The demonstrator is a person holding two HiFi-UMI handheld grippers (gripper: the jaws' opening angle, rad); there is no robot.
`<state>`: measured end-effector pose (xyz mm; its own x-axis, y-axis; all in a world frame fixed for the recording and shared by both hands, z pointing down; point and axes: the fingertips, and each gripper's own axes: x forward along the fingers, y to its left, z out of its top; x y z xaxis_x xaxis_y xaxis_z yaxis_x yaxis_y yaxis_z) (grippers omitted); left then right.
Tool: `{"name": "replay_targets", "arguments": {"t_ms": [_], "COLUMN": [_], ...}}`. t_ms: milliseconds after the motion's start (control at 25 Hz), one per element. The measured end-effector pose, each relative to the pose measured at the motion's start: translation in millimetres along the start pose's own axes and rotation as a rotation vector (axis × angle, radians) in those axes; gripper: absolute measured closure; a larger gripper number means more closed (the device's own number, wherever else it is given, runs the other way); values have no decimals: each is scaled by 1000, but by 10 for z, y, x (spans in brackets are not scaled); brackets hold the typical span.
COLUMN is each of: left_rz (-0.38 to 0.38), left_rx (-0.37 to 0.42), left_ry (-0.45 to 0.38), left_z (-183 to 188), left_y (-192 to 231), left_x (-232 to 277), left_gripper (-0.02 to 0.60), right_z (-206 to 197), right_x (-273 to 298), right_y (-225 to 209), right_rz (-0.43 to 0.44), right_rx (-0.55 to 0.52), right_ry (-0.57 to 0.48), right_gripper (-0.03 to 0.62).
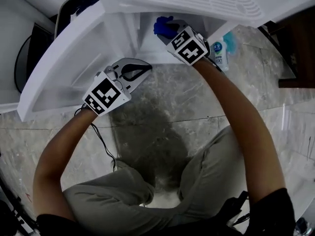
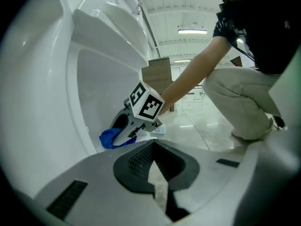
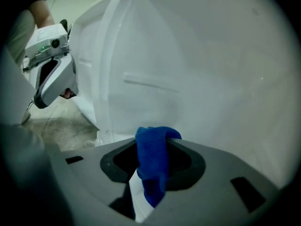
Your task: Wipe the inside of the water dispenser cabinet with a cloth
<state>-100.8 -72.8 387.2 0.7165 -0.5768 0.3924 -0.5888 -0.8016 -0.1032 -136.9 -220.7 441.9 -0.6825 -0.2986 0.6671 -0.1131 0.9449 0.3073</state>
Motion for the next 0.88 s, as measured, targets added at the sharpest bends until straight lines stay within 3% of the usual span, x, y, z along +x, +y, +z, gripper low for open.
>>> {"name": "replay_targets", "arguments": {"t_ms": [360, 640, 880], "left_rz": [91, 113, 118], "left_rx": [-129, -121, -104], "left_ry": [10, 51, 28], "left_z": [110, 47, 162], "left_y": [-179, -211, -97], "left_x": [-483, -590, -513], "left_gripper": [575, 574, 574], "right_z": [-10, 108, 149], "right_x": [621, 974, 840], "right_y": [201, -205, 65], "right_rz": [51, -71, -105], "right_rx": [-219, -171, -167], "right_ry": [33, 10, -21], "right_gripper": [467, 468, 470]}}
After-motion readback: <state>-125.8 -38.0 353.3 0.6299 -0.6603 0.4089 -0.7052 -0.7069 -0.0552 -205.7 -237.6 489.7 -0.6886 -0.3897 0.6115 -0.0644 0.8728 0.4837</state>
